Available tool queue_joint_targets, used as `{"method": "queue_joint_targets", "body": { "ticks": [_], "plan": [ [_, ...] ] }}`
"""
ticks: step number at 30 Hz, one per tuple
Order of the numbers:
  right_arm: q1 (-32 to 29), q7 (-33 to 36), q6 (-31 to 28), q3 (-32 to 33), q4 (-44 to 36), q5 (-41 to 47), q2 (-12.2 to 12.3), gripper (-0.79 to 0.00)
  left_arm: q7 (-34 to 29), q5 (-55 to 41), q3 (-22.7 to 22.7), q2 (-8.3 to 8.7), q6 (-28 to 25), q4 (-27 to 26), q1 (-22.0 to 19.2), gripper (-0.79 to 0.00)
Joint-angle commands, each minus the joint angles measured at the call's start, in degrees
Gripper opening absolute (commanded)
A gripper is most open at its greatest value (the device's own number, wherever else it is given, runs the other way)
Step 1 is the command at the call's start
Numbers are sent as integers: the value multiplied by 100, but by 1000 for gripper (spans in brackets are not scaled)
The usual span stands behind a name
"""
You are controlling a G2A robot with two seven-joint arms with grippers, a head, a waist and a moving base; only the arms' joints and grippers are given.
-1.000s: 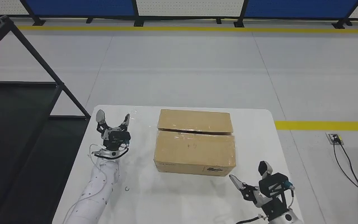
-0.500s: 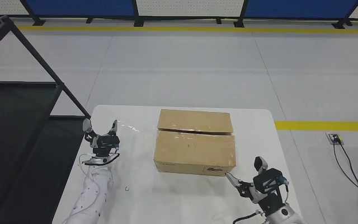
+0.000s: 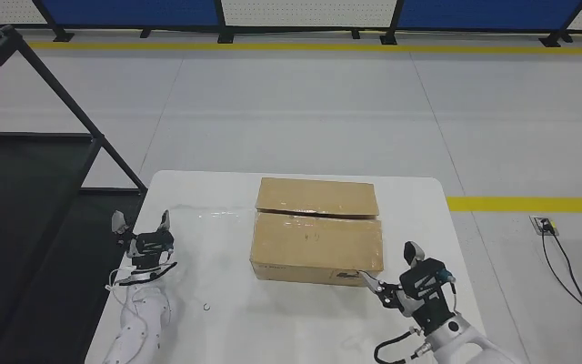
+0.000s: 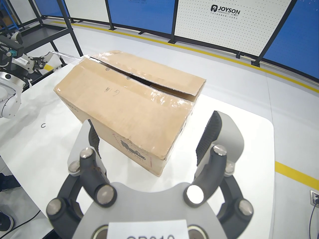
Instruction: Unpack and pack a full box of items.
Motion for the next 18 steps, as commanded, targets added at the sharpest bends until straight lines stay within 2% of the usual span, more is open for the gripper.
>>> {"method": "queue_joint_targets", "body": {
  "ticks": [1,18],
  "plan": [
    [51,24,-38,-5,13,4,3,0,-99,24,-92,17,17,-67,103,0],
    [308,210,-188,-78,25,-46,23,0,-400,-244,-579,41,-18,-150,684,0]
  ]
}}
